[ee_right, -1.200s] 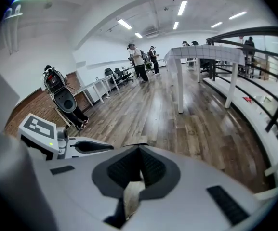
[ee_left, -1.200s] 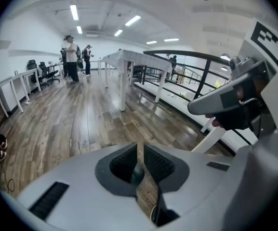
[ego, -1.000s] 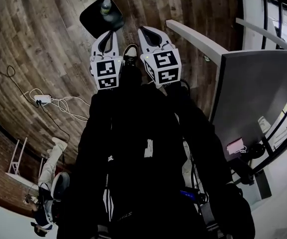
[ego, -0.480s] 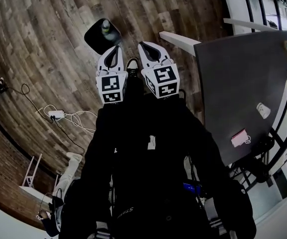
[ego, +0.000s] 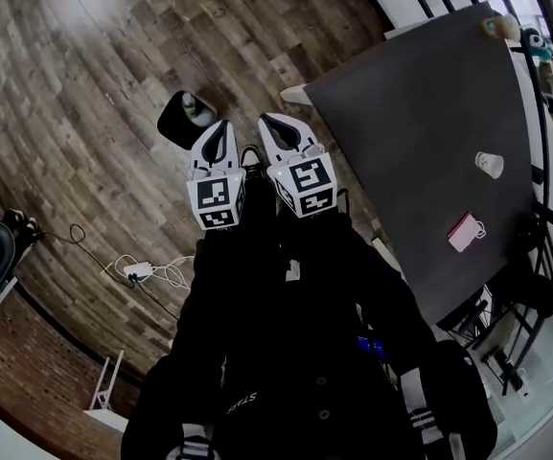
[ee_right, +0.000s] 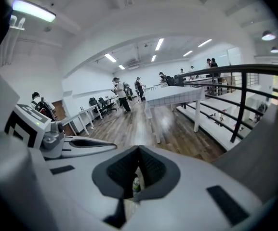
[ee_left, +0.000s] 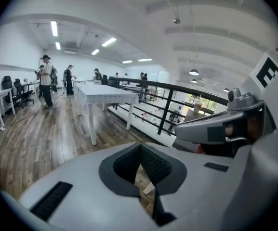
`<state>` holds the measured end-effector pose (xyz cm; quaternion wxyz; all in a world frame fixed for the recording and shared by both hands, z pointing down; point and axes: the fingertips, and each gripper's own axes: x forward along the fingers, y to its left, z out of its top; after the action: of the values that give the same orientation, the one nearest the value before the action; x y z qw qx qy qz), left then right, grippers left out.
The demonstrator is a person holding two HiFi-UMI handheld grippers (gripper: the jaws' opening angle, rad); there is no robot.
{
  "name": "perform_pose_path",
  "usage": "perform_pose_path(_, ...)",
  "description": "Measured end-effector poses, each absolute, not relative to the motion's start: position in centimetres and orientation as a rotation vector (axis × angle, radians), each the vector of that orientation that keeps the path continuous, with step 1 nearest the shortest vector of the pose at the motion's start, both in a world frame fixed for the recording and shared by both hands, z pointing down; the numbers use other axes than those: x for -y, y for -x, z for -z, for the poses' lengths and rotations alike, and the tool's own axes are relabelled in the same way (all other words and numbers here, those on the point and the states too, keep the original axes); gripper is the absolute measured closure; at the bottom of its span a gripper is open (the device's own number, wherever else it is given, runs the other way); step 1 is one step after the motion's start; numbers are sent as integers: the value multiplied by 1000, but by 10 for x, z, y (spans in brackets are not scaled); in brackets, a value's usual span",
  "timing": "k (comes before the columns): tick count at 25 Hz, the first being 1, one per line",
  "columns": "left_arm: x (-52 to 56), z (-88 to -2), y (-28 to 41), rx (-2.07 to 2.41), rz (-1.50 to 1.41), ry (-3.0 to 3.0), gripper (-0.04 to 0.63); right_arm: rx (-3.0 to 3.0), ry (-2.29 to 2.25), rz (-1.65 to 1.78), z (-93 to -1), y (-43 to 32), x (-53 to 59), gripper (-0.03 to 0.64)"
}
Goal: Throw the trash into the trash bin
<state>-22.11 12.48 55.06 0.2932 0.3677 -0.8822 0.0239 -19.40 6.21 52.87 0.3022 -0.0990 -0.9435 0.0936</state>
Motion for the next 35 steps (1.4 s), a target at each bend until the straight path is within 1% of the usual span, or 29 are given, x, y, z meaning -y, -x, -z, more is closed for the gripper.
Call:
perform_pose_path(6, -72, -492, 199, 2343, -91, -1138, 595, 2585, 84, -306, -476, 162, -16, 603)
perform_pose_path(13, -4, -442, 143, 2298, -113, -1333, 595, 2656, -163, -341, -426, 97, 55, 603)
perform_pose_path(26, 140, -364, 15, 2137, -118, -1742, 595, 2679, -775, -371, -343, -90, 203, 603)
perform_pose_path(35, 210, -317, -100, 2005, -134, -2001, 595, 2638, -1101, -374, -298, -218, 259, 603)
